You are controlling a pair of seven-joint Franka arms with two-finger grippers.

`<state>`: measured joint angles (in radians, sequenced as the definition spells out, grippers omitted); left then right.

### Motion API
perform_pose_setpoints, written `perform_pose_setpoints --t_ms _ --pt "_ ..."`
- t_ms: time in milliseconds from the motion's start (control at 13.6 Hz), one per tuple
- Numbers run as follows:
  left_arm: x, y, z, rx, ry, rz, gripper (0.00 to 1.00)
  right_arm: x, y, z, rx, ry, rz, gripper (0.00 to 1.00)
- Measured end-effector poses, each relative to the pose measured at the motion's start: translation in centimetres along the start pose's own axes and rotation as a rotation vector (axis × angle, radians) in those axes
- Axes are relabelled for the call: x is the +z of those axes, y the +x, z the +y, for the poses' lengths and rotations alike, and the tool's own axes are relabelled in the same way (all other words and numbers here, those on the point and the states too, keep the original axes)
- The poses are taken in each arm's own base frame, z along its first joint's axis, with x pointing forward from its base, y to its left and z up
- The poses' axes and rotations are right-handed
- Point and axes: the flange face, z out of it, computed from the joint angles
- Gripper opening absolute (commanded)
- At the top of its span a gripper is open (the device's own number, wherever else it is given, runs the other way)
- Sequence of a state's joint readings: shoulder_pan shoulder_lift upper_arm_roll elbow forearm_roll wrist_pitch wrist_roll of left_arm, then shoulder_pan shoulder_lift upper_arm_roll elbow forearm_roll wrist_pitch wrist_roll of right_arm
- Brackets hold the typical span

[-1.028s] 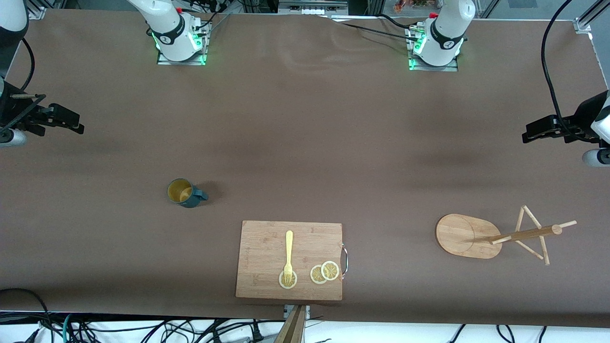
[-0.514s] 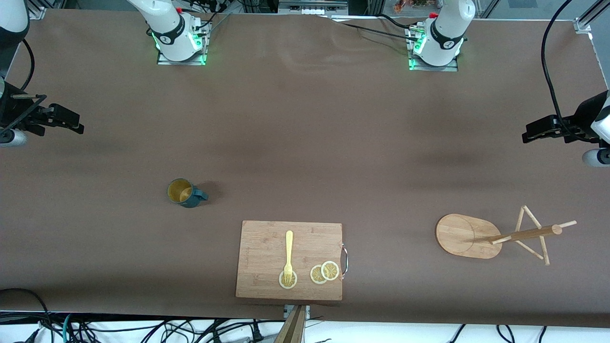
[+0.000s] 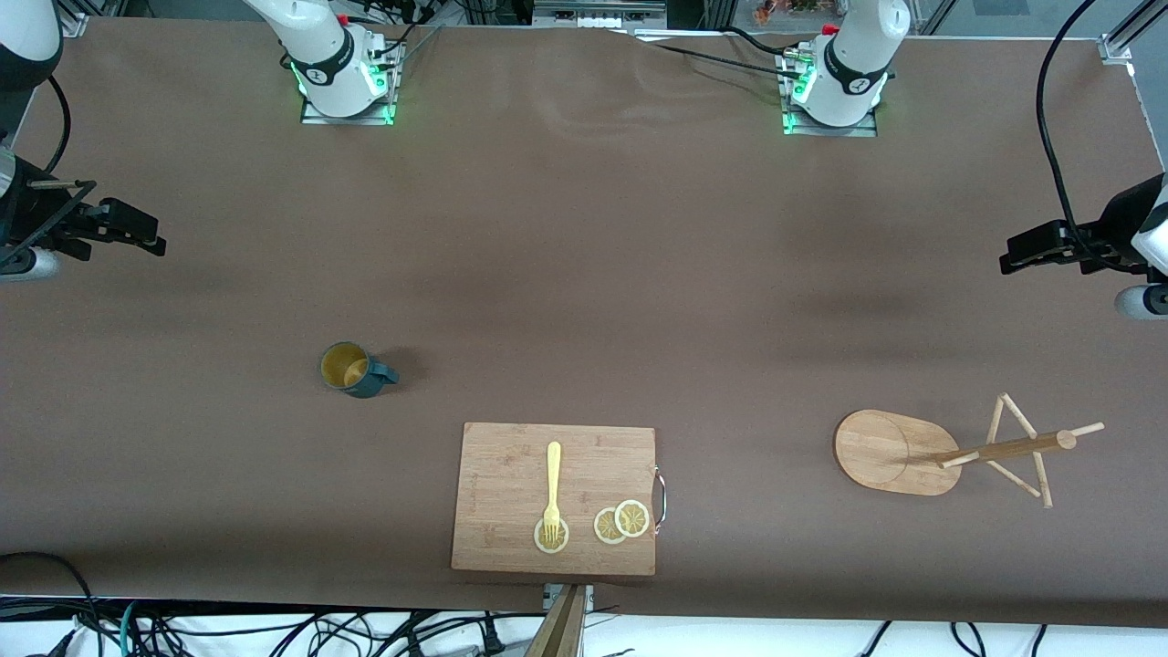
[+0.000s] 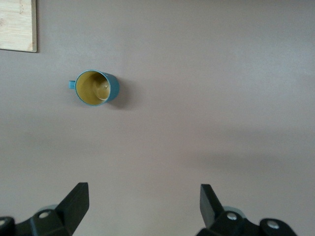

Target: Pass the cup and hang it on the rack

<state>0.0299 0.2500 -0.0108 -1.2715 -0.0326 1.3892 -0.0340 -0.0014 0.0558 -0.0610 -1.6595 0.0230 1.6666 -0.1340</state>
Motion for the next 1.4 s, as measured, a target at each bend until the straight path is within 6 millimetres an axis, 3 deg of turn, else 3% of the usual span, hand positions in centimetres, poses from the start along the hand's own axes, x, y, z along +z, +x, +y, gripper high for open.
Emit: perform_pose_setpoints --t_ms 955,1248,1395 --pt "0.0 0.0 0.0 -0.001 0.0 0.0 1.0 0.1 -0.1 -0.6 -0.011 0.002 -0.015 1.0" --pt "0.0 0.0 -0.1 -0.001 0.0 0.0 1.0 0.3 0.2 -4.0 -0.042 0.001 -0.019 1.0" --pt "0.0 0.0 -0.1 -0.001 0.0 0.0 1.0 1.8 0.8 -5.7 -0.032 0.001 -0.045 1.0"
